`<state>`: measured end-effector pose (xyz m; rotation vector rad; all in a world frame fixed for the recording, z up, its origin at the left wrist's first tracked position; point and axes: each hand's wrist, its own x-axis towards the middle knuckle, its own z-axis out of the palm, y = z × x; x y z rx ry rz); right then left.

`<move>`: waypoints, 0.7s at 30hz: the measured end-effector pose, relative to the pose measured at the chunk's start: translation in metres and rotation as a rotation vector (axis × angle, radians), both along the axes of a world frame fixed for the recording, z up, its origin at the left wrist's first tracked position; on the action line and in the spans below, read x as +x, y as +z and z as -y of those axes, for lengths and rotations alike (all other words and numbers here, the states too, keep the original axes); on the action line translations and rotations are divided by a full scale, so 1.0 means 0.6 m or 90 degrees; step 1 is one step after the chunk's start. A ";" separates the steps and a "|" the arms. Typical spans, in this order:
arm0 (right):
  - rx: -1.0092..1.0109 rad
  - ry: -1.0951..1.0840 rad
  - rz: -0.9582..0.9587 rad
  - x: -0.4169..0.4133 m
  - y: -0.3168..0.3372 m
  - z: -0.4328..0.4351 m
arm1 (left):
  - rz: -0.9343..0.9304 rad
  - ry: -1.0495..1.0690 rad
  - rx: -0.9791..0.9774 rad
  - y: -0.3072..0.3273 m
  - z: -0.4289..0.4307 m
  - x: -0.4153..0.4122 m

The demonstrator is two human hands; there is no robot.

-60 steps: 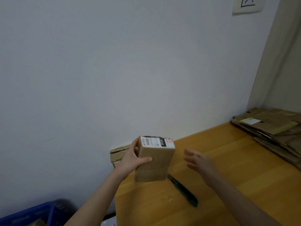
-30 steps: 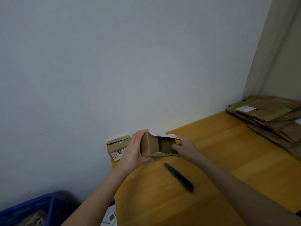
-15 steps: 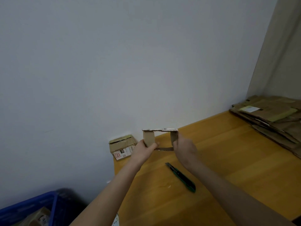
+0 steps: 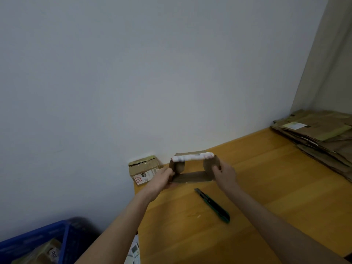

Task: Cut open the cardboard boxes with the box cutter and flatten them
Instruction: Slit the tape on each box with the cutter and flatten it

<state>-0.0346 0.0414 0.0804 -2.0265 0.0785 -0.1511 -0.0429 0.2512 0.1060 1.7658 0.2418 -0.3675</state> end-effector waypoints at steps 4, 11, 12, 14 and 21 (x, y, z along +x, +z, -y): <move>0.230 0.012 -0.066 -0.009 0.002 0.004 | -0.051 0.066 -0.283 -0.008 -0.019 0.006; 0.373 0.096 -0.182 -0.023 -0.023 0.009 | -0.149 0.167 -0.262 -0.010 -0.002 0.020; 0.368 0.112 -0.197 -0.024 -0.030 0.011 | -0.175 0.160 -0.264 -0.013 -0.004 0.021; 0.329 0.142 -0.200 -0.026 -0.041 0.015 | -0.227 0.138 -0.264 -0.020 -0.010 0.025; 0.368 0.239 -0.284 -0.013 -0.067 0.038 | -0.195 0.152 -0.280 -0.050 -0.033 0.015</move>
